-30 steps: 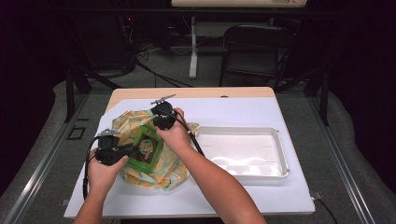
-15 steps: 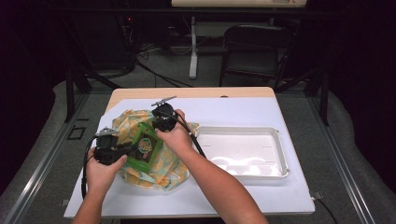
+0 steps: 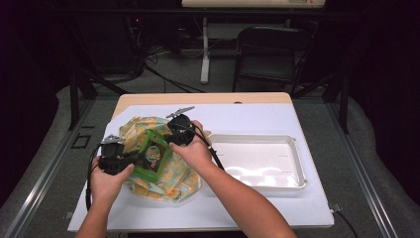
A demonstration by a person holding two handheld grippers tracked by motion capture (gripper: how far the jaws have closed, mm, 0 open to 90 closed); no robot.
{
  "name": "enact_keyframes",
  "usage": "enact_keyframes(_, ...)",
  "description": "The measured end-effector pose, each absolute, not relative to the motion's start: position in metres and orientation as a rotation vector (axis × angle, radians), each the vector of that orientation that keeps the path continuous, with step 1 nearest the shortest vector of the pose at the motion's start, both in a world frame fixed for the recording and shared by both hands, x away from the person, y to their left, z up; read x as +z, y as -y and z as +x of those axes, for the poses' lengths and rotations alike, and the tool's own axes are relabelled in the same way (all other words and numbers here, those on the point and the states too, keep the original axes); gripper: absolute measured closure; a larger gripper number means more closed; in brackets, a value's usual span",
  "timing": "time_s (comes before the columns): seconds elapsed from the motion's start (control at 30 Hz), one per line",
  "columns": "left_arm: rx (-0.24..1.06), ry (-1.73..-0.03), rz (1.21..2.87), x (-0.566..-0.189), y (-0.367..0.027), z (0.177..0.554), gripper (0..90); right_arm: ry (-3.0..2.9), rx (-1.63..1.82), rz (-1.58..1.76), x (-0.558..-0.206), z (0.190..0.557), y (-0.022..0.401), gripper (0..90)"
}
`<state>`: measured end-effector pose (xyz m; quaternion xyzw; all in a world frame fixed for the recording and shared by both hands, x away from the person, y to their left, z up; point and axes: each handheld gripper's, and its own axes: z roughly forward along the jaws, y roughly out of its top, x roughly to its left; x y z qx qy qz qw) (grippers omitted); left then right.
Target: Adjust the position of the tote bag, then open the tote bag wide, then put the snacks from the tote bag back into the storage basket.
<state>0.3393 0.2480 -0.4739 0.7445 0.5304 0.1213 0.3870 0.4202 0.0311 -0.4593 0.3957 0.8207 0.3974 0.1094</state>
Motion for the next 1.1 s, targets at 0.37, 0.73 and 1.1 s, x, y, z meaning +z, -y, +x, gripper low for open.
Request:
enact_keyframes(0.37, 0.303, -1.349, 1.88, -0.474, -0.249, 0.339, 72.7, -2.44, 1.198, 1.097, -0.455, 0.408, -0.028, 64.6)
enact_keyframes(0.73, 0.312, -1.33, 1.879, -0.465, -0.249, 0.335, 72.7, -2.436, 1.221, 1.083, -0.453, 0.399, -0.015, 62.6)
enact_keyframes(1.1, 0.335, -1.303, 1.861, -0.456, -0.247, 0.329, 72.7, -2.465, 1.233, 1.039, -0.454, 0.389, -0.003, 60.9)
